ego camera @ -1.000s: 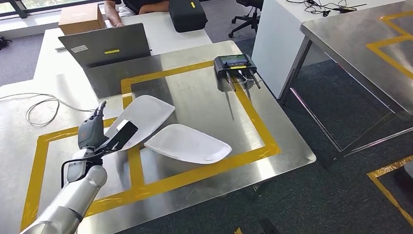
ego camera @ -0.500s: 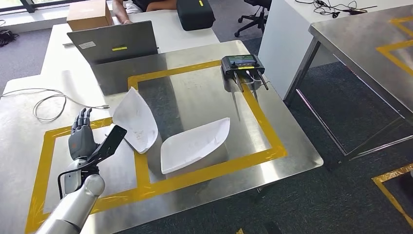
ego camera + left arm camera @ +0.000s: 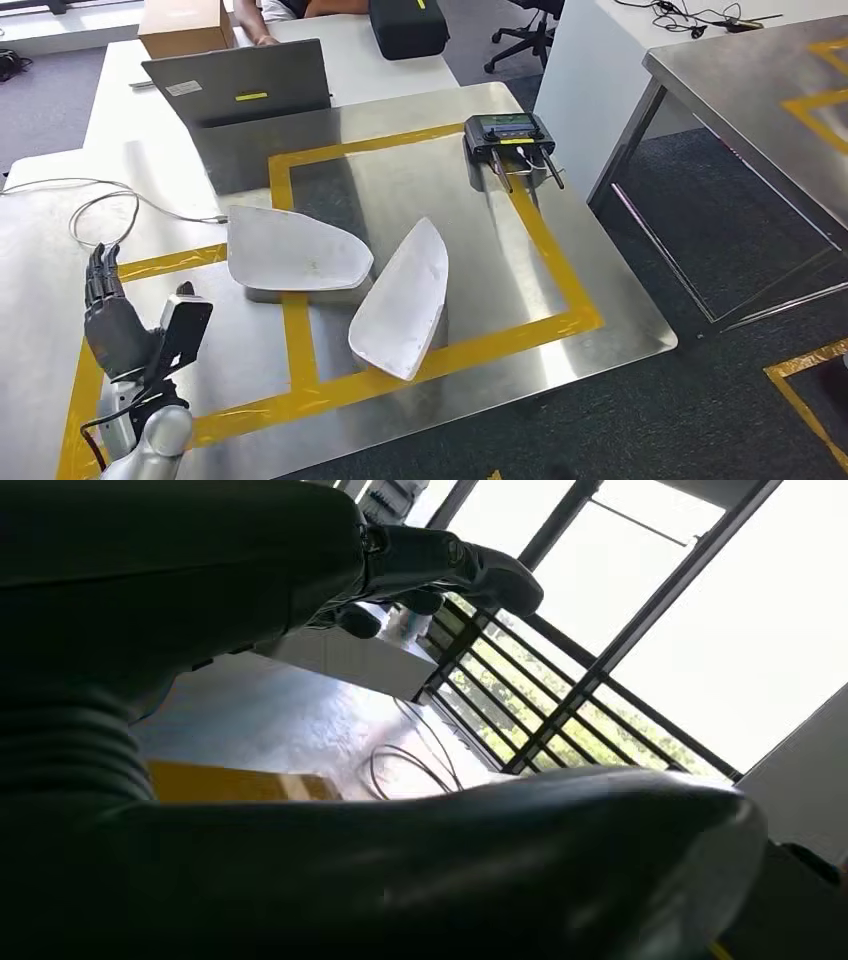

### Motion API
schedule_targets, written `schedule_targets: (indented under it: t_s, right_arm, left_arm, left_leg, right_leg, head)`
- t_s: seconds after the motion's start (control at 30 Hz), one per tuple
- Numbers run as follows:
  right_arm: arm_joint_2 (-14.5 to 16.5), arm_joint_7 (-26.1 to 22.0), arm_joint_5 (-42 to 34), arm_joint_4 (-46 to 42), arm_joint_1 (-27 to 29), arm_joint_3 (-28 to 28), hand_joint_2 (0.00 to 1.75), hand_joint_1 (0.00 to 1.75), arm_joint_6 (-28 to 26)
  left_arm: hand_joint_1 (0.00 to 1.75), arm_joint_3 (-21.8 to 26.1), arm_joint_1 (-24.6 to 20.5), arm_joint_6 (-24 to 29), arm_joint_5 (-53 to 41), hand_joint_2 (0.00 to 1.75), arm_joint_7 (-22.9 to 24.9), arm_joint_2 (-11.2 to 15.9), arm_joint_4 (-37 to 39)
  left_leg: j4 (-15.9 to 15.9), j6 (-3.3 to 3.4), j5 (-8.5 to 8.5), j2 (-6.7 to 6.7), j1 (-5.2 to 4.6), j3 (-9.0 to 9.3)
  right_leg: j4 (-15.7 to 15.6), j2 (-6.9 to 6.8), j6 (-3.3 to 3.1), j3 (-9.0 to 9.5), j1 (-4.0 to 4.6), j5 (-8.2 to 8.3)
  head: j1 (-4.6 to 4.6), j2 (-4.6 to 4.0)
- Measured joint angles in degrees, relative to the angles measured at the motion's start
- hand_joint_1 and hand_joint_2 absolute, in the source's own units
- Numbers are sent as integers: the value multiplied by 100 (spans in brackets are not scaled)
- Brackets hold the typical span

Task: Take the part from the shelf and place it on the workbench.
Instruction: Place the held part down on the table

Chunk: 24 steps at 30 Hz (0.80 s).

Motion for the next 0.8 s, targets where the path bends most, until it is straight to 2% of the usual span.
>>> schedule_targets:
  t_s: [0.07,0.13,0.17,0.2,0.23,0.27,0.3,0.33,0.37,0.4,0.47,0.53,0.57,0.6,0.67,0.7,0.73,0.77,0.8]
  right_arm:
    - [27,11,22,10,47,-39,0,0,0]
    - [40,15,56,18,53,-51,0,0,2]
    - [42,10,71,19,40,-50,0,0,3]
    - [42,13,86,19,30,-50,0,0,3]
    - [42,20,104,19,23,-50,0,0,2]
    - [42,28,118,19,17,-50,0,0,2]
    - [42,27,128,19,6,-50,0,0,2]
    - [37,17,136,19,-8,-50,0,0,1]
    - [36,3,140,19,-25,-50,0,0,0]
    - [35,-4,147,19,-39,-50,0,0,-3]
    - [37,16,167,19,-54,-49,0,0,-12]
    - [43,35,183,19,-59,-49,0,0,-16]
    - [46,27,185,19,-61,-49,0,0,-15]
    - [49,14,185,19,-65,-50,0,0,-15]
    - [48,-2,190,19,-67,-50,0,0,-15]
    - [48,9,196,19,-66,-50,0,0,-18]
    - [48,28,206,19,-65,-50,0,0,-22]
    - [49,50,217,19,-66,-50,0,0,-29]
    - [49,67,226,19,-68,-50,0,0,-35]
  left_arm:
    - [0,216,801,303,-226,0,-53,34,-1305]
    - [0,362,1349,536,-518,0,-56,49,-2304]
    - [0,398,1443,586,-590,0,-55,51,-2538]
    - [0,427,1526,634,-646,0,-60,53,-2733]
    - [0,448,1601,689,-701,0,-77,53,-2919]
    - [0,460,1668,749,-758,0,-100,53,-3091]
    - [0,467,1733,815,-809,0,-131,50,-3255]
    - [0,471,1798,880,-845,0,-166,45,-3411]
    - [0,477,1867,930,-853,0,-198,42,-3544]
    - [0,485,1942,969,-849,0,-237,34,-3664]
    - [0,504,2070,1008,-859,0,-305,4,-3853]
    - [0,527,2161,1016,-894,0,-348,-37,-3990]
    - [0,544,2198,1018,-902,0,-369,-54,-4043]
    - [0,567,2239,1020,-901,0,-393,-70,-4084]
    - [0,612,2324,1021,-877,0,-438,-96,-4130]
    - [0,634,2366,1021,-868,0,-450,-108,-4139]
    - [0,651,2397,1021,-863,0,-455,-118,-4143]
    - [0,667,2415,1021,-869,0,-459,-128,-4144]
    - [0,681,2425,1021,-875,0,-471,-142,-4146]
  left_leg:
    - [-30,53,-29,12,18,98]
    - [-58,94,-41,26,50,174]
    - [-45,99,-45,28,49,173]
    - [-32,103,-50,27,47,173]
    - [-19,103,-54,22,44,173]
    - [-7,101,-58,11,39,175]
    - [3,97,-62,0,34,177]
    - [8,86,-62,-6,26,174]
    - [9,67,-56,-8,27,167]
    - [8,41,-45,-5,31,160]
    - [-7,-31,-6,-2,46,148]
    - [53,-98,-80,-8,47,114]
    - [201,-127,-214,-12,46,60]
    - [478,-154,-420,-15,55,-38]
    - [1221,-206,-839,-16,82,-282]
    - [1487,-234,-942,-16,98,-350]
    - [1550,-258,-931,-15,113,-326]
    - [1378,-280,-817,-14,130,-188]
    - [1008,-306,-655,-13,152,47]
  right_leg:
    - [311,-17,95,-39,-21,-282]
    - [1096,-39,180,-293,-44,-753]
    - [1475,-41,187,-444,-53,-892]
    - [1705,-42,180,-532,-57,-922]
    - [1702,-42,159,-515,-53,-826]
    - [1468,-41,126,-395,-45,-638]
    - [1056,-40,75,-198,-29,-420]
    - [649,-39,15,16,-7,-277]
    - [322,-38,-33,175,19,-195]
    - [125,-36,-69,269,43,-179]
    - [22,-35,-94,296,66,-179]
    - [-49,-54,-131,302,29,-120]
    - [-84,-63,-158,299,5,-83]
    - [-101,-72,-176,286,-12,-52]
    - [-80,-71,-192,218,-18,-10]
    - [-54,-71,-184,174,-23,8]
    - [-22,-71,-171,125,-31,23]
    - [20,-71,-154,72,-47,37]
    - [71,-71,-133,17,-65,48]
  head:
    - [14,0]
    - [28,0]
    - [30,0]
    - [31,0]
    - [34,0]
    - [42,0]
    - [52,0]
    - [58,0]
    - [65,0]
    - [68,0]
    - [79,0]
    - [85,0]
    - [81,0]
    - [76,0]
    - [71,0]
    - [70,0]
    - [70,0]
    - [70,0]
    - [69,0]
